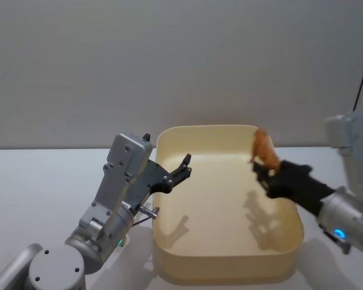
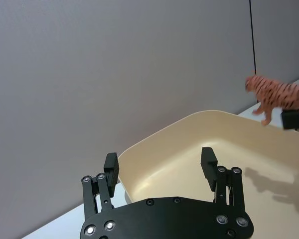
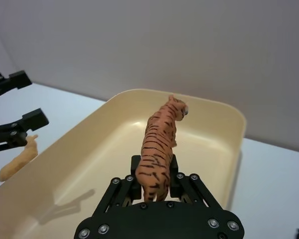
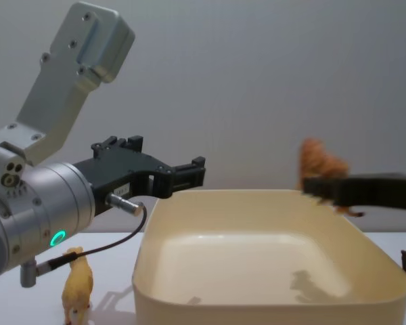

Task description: Pick up the toy alternately with two hands and place it into the central storage box.

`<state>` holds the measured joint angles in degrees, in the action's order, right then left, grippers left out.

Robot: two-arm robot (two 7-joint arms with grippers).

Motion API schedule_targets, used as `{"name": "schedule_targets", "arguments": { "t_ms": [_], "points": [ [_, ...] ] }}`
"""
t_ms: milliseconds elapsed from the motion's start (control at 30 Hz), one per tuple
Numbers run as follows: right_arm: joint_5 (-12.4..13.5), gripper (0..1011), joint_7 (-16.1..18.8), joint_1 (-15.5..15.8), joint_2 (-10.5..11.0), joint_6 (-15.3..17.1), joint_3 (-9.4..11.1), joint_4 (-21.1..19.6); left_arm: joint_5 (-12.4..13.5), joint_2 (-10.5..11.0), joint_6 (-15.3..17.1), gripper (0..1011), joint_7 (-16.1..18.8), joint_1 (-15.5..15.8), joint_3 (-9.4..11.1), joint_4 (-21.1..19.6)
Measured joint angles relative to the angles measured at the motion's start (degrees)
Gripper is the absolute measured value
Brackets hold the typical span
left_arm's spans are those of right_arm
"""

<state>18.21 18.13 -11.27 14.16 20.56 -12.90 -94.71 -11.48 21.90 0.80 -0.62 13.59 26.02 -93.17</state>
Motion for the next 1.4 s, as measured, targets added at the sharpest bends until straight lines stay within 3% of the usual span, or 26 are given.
{"name": "schedule_targets", "arguments": {
  "t_ms": [67, 467, 667, 867, 1100, 1400],
  "points": [
    [-0.70, 275, 1.41, -1.35, -0.94, 1.20, -0.76, 1.66, 0.00, 0.00, 0.00, 1002, 0.00, 0.00, 0.00, 0.00],
    [-3.11, 668, 6.17, -5.93, -4.03, 4.85, -3.25, 7.42, 0.00, 0.00, 0.00, 1002, 0.00, 0.00, 0.00, 0.00],
    [-3.17, 839, 6.55, -6.34, -4.12, 5.18, -3.36, 7.69, 0.00, 0.00, 0.00, 1002, 0.00, 0.00, 0.00, 0.00],
    [-1.74, 1001, 5.02, -5.28, -2.56, 5.01, -2.07, 5.16, 0.00, 0.00, 0.00, 1001, 0.00, 0.00, 0.00, 0.00],
    [0.67, 1001, 2.49, -3.47, -0.34, 5.00, 0.00, 1.56, 0.00, 0.00, 0.00, 1002, 0.00, 0.00, 0.00, 0.00],
    [6.18, 1001, -2.84, 0.46, 3.88, 6.79, 4.20, -4.66, 0.00, 0.00, 0.00, 1002, 0.00, 0.00, 0.00, 0.00]
  ]
}}
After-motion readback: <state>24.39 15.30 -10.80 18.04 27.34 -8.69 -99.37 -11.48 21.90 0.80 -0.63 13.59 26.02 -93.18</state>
